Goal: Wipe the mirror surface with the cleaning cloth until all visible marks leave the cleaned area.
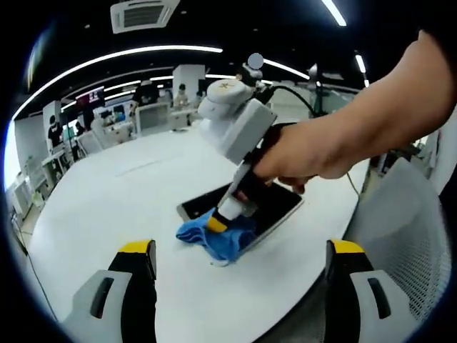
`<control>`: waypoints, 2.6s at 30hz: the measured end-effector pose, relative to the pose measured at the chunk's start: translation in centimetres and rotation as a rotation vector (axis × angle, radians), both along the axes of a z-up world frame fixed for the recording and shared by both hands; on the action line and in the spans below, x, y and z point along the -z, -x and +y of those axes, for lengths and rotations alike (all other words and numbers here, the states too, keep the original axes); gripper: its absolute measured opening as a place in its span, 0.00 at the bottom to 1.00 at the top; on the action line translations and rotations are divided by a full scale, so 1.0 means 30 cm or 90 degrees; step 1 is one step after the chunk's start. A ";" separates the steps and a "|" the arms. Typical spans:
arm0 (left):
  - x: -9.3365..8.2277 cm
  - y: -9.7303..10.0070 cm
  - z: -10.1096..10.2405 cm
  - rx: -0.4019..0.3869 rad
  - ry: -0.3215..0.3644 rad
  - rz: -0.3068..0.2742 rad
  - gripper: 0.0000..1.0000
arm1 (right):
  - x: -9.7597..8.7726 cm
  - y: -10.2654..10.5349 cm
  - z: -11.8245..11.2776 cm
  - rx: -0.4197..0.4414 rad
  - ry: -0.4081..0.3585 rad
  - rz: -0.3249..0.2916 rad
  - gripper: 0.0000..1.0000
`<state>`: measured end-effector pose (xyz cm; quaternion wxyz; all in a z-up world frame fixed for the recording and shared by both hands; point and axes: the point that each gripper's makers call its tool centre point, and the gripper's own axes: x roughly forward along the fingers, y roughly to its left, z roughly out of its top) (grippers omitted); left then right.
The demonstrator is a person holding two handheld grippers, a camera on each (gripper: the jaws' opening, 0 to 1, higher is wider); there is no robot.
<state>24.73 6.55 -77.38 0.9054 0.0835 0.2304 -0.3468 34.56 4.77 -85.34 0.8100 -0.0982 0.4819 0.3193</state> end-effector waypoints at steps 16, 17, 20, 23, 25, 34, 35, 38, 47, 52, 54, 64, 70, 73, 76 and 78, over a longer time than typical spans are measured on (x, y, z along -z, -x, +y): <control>0.012 -0.004 0.009 -0.004 -0.012 0.003 0.99 | 0.000 -0.106 0.013 -0.033 0.028 0.000 0.00; 0.014 -0.003 0.009 -0.004 -0.012 0.005 0.99 | -0.001 -0.113 0.014 -0.034 0.031 -0.002 0.00; 0.018 0.001 0.006 0.001 -0.014 0.009 0.99 | -0.001 -0.137 0.015 -0.034 0.035 -0.004 0.00; 0.021 0.001 0.007 0.000 -0.016 0.013 0.99 | -0.001 -0.163 0.011 -0.021 0.027 0.000 0.00; 0.024 0.001 0.009 -0.001 -0.019 0.016 0.99 | -0.002 -0.186 0.006 -0.006 0.020 0.002 0.00; 0.027 -0.002 0.015 -0.006 -0.018 0.019 0.99 | 0.000 -0.234 0.012 -0.007 0.019 0.007 0.00; 0.028 -0.002 0.015 -0.006 -0.017 0.019 0.99 | 0.000 -0.240 0.014 -0.007 0.021 0.007 0.00; 0.031 -0.003 0.015 -0.006 -0.015 0.020 0.99 | 0.001 -0.251 0.014 -0.009 0.024 0.006 0.00; 0.036 -0.001 0.010 -0.003 -0.009 0.024 0.99 | 0.001 -0.273 0.011 0.026 0.000 0.019 0.00; 0.029 -0.001 0.009 -0.005 -0.004 0.024 0.99 | 0.001 -0.269 0.015 0.039 -0.006 0.023 0.00; 0.028 -0.001 0.009 -0.005 -0.002 0.024 0.99 | 0.001 -0.267 0.016 0.027 0.000 0.014 0.00; 0.022 0.004 -0.002 0.001 0.009 0.027 0.99 | 0.001 -0.269 0.013 0.017 -0.004 0.017 0.00; 0.023 0.004 -0.002 0.001 0.008 0.027 0.99 | -0.001 -0.268 -0.003 0.014 -0.001 0.012 0.00; 0.025 0.004 -0.005 0.002 0.006 0.029 0.99 | -0.001 -0.271 -0.041 0.017 0.010 0.009 0.00; 0.021 0.008 -0.015 0.010 0.008 0.025 0.99 | 0.001 -0.274 -0.065 0.020 0.011 0.010 0.00; 0.025 0.008 -0.014 0.008 0.007 0.030 0.99 | 0.000 -0.269 -0.075 0.017 0.013 0.009 0.00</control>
